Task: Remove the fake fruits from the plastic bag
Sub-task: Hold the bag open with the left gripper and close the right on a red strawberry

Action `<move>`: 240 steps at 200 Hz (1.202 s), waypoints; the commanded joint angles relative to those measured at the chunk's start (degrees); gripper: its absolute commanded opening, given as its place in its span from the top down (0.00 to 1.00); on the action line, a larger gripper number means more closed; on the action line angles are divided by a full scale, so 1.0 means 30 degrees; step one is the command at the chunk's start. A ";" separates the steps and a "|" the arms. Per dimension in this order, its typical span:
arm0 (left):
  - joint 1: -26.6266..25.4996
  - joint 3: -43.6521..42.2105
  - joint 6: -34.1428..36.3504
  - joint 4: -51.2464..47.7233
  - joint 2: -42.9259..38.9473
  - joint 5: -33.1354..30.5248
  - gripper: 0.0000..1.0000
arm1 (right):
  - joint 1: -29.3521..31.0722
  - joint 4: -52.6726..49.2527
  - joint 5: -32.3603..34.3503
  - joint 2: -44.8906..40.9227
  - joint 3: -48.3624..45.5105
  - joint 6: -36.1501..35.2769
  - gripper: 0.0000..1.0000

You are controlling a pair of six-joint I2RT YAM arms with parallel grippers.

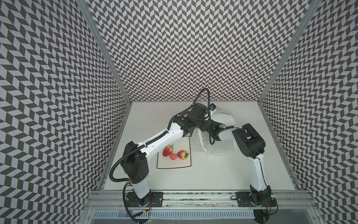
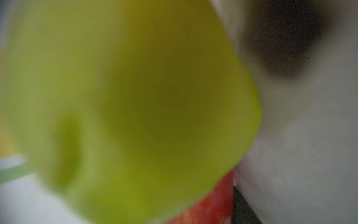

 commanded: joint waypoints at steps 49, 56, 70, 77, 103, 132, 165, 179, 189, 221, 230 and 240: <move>0.0493 -0.0578 -0.0022 0.1501 -0.0725 -0.1026 1.00 | -0.0102 0.0938 -0.0491 -0.1212 -0.1413 -0.0975 0.58; 0.0595 -0.0697 -0.0036 0.1650 -0.0722 -0.1002 1.00 | -0.0102 0.1191 -0.0778 -0.1500 -0.1772 -0.1335 0.58; 0.0758 -0.0852 -0.0040 0.1843 -0.0682 -0.0996 1.00 | -0.0099 0.1509 -0.1423 -0.2145 -0.2549 -0.2199 0.59; 0.0813 -0.0945 -0.0039 0.1997 -0.0691 -0.0982 1.00 | -0.0096 0.1661 -0.1802 -0.2464 -0.2894 -0.2679 0.59; 0.0972 -0.1096 0.0014 0.2328 -0.0550 -0.0939 1.00 | -0.0102 0.2058 -0.2928 -0.3779 -0.4566 -0.4216 0.58; 0.1026 -0.1420 0.0093 0.2615 -0.0462 -0.0985 1.00 | -0.0055 0.2420 -0.4117 -0.5485 -0.6693 -0.5652 0.58; 0.1115 -0.1985 -0.0087 0.3110 -0.0605 -0.0993 1.00 | -0.0102 0.1916 -0.5720 -0.7672 -0.8447 -0.8275 0.58; 0.1156 -0.2193 -0.0168 0.3219 -0.0677 -0.0936 1.00 | -0.0101 0.1393 -0.6247 -0.8701 -0.9162 -0.9453 0.58; 0.1188 -0.2375 -0.0163 0.3285 -0.0711 -0.0921 1.00 | -0.0106 0.1118 -0.6626 -0.9465 -0.9715 -1.0328 0.58; 0.1260 -0.2884 -0.0269 0.3633 -0.0938 -0.0809 1.00 | -0.0153 -0.0330 -0.8371 -1.1902 -1.1220 -1.3034 0.58; 0.1344 -0.2963 -0.0330 0.3672 -0.0961 -0.0733 1.00 | -0.0133 -0.0873 -0.8817 -1.2651 -1.1574 -1.3717 0.58; 0.1382 -0.3000 -0.0403 0.3705 -0.1015 -0.0665 1.00 | -0.0147 -0.1579 -0.9088 -1.3584 -1.1941 -1.4599 0.58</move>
